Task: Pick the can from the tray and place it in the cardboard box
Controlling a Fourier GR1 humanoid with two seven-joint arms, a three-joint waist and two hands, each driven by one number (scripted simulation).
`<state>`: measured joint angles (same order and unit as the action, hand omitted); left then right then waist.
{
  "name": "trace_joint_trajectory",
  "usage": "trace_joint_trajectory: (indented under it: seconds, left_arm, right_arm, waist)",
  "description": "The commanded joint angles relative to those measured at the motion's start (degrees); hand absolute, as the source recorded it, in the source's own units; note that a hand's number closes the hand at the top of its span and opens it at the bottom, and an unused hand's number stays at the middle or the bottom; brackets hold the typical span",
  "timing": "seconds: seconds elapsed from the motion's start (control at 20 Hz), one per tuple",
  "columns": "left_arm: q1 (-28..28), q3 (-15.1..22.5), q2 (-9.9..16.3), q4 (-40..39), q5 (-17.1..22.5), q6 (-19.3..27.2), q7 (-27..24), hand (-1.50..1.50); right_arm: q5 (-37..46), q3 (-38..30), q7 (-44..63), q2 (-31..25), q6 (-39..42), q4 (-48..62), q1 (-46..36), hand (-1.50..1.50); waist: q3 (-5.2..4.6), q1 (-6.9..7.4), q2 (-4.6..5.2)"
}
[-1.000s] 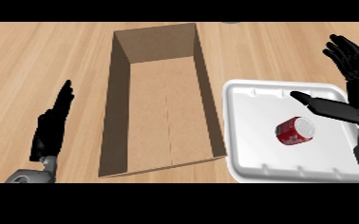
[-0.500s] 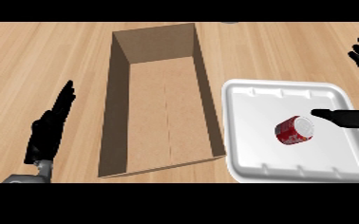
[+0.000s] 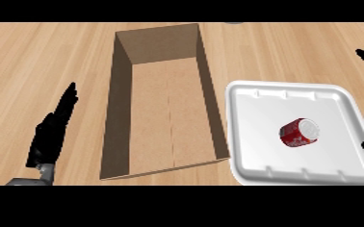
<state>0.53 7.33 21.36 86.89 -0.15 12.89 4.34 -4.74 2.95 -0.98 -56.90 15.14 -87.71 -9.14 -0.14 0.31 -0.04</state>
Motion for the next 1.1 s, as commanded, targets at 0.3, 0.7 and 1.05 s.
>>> trace_joint_trajectory:
  seconds: [0.3,0.7,1.05]
  left_arm:
    - [-4.13,-0.60,-0.87,1.87,-1.21,-1.15,-1.62,0.00]
    - [1.92,-3.41,-2.38,0.10,-2.11,-3.08,2.06,0.00]
    - [-1.60,-4.36,-3.78,2.76,-3.94,-4.87,1.67,0.00]
  right_arm:
    - [3.24,4.96,15.04,-2.16,11.28,-10.06,1.38,-1.50]
    - [7.74,5.02,27.83,6.76,13.96,-13.56,-2.74,-1.50]
    - [15.47,3.36,27.56,12.84,17.36,-11.80,-1.07,-1.50]
  waist:
    - [0.11,-0.11,-0.04]
    - [0.12,-0.10,0.06]
    - [0.13,-0.12,0.02]
